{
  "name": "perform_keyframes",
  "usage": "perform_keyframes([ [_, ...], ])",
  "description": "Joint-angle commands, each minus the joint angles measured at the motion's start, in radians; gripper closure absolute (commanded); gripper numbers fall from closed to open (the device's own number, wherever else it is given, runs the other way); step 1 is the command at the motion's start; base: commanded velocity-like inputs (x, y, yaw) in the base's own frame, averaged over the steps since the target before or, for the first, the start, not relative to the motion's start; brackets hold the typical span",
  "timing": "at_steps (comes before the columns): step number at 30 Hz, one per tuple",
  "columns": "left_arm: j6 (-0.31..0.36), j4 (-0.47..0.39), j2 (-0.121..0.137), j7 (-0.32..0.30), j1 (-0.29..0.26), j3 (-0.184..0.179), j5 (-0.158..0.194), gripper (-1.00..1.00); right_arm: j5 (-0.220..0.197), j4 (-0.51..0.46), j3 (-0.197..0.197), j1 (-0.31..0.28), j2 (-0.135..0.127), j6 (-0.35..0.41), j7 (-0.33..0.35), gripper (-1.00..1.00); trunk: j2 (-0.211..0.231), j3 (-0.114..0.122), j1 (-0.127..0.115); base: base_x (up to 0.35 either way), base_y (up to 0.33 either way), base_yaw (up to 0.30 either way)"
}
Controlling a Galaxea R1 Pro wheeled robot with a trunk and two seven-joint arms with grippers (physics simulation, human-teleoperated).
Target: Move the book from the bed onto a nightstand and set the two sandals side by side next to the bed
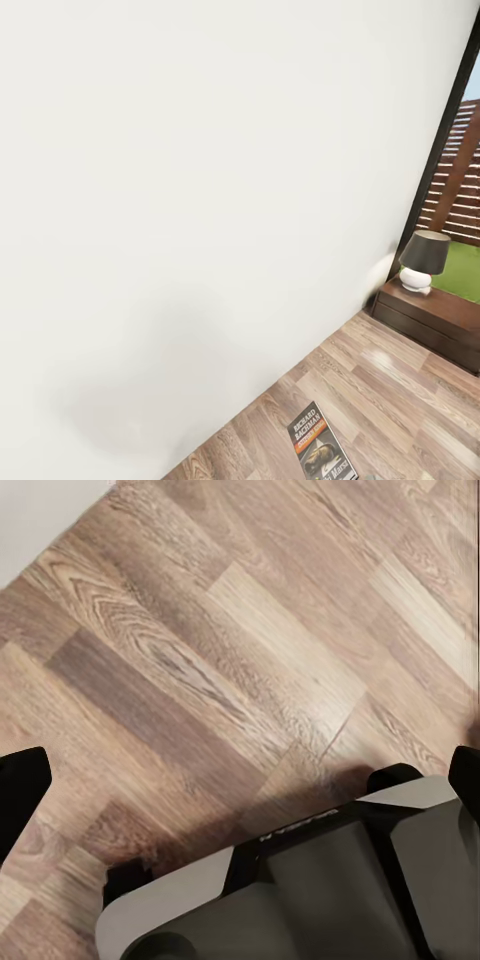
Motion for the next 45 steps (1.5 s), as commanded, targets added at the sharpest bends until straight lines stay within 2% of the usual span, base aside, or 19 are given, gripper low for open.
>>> perform_keyframes([
  [1,-0.005,0.001,0.000,-0.003,-0.001,-0.008,0.008,-1.00,-0.012,0.000,0.004,-0.001,0.000,0.006,0.003,1.00,-0.002,-0.002,0.001,0.000,0.000,-0.289],
  [23,-0.004,0.001,0.000,-0.003,-0.001,-0.008,0.008,-1.00,-0.012,0.000,0.004,-0.001,0.000,0.006,0.003,1.00,-0.002,0.006,0.001,0.000,0.000,-0.289],
  [33,-0.004,0.001,0.001,-0.003,-0.001,-0.008,0.008,-1.00,-0.012,0.000,0.004,-0.001,-0.001,0.006,0.003,1.00,-0.002,0.010,0.001,0.222,0.000,-0.289],
  [45,-0.004,0.001,0.000,-0.003,-0.001,-0.008,0.008,-1.00,-0.012,0.000,0.004,-0.001,0.000,0.006,0.003,1.00,-0.002,0.014,0.001,0.024,0.000,-0.289],
])
